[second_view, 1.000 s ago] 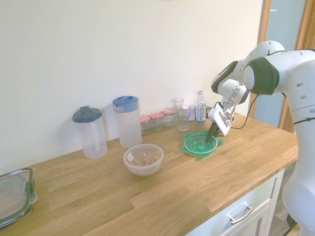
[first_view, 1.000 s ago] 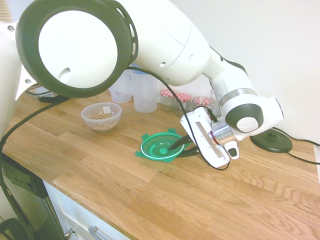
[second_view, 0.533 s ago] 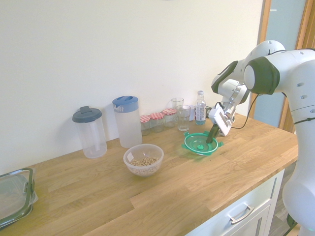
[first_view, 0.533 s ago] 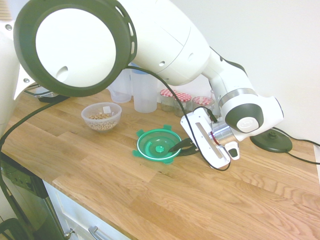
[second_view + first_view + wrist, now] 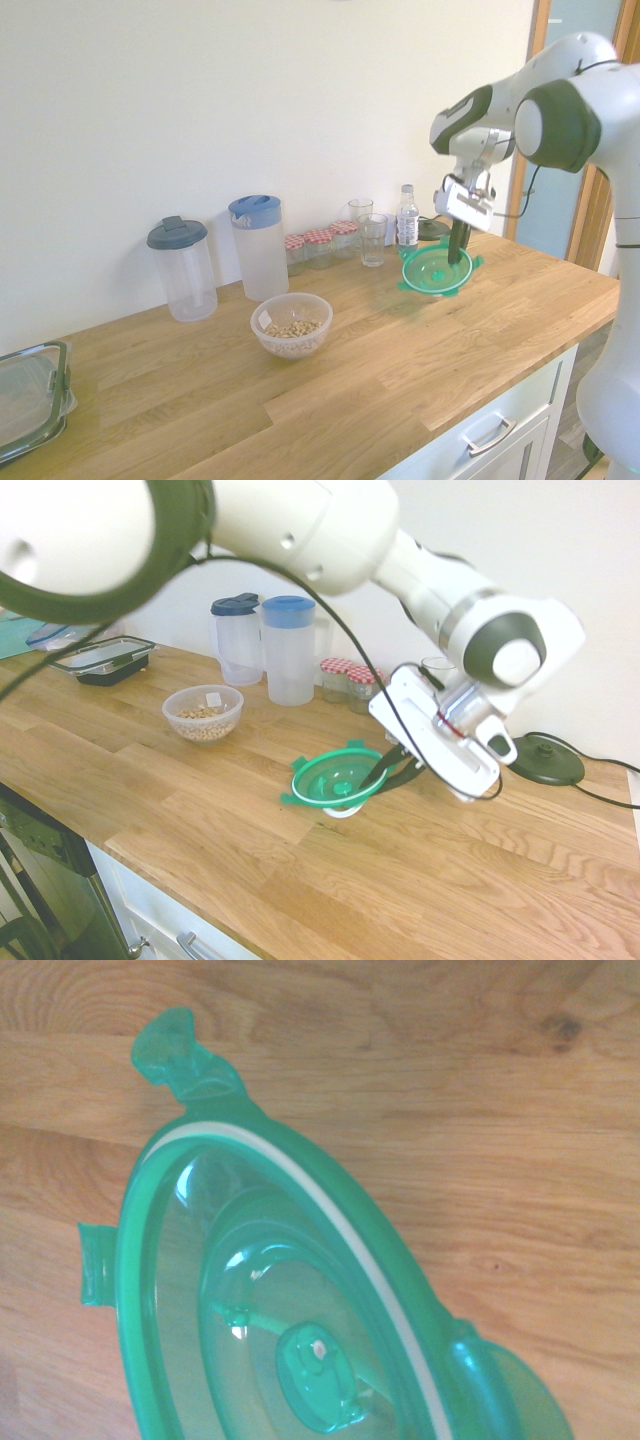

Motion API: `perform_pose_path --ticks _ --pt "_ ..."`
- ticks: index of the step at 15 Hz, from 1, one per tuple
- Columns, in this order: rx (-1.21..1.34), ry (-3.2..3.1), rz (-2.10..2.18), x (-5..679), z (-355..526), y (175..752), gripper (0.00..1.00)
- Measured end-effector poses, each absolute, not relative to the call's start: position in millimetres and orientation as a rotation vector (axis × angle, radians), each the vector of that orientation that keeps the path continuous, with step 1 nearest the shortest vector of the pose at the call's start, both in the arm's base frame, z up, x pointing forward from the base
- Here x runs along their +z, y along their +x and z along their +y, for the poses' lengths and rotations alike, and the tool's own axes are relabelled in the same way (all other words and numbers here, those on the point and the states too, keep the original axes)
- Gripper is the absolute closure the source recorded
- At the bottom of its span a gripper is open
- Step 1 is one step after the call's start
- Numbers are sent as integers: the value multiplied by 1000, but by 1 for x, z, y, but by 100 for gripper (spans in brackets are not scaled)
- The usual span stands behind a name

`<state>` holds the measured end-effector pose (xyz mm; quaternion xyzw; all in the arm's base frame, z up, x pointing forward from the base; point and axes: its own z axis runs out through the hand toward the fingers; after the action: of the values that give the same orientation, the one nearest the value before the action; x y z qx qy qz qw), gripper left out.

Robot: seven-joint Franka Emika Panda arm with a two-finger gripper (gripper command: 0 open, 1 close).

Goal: Cover the lid of food container

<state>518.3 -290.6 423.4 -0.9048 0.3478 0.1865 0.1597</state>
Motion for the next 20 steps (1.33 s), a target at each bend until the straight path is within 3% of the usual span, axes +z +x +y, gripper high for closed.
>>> perform_pose_path --ticks 3,7,14,20 --pt "380 -2757 1094 516 -260 507 100" --pt "227 -3001 1217 563 -211 519 100" --pt "-60 -3415 1426 577 -36 538 100" --pt "-370 -3657 1715 545 75 536 100"
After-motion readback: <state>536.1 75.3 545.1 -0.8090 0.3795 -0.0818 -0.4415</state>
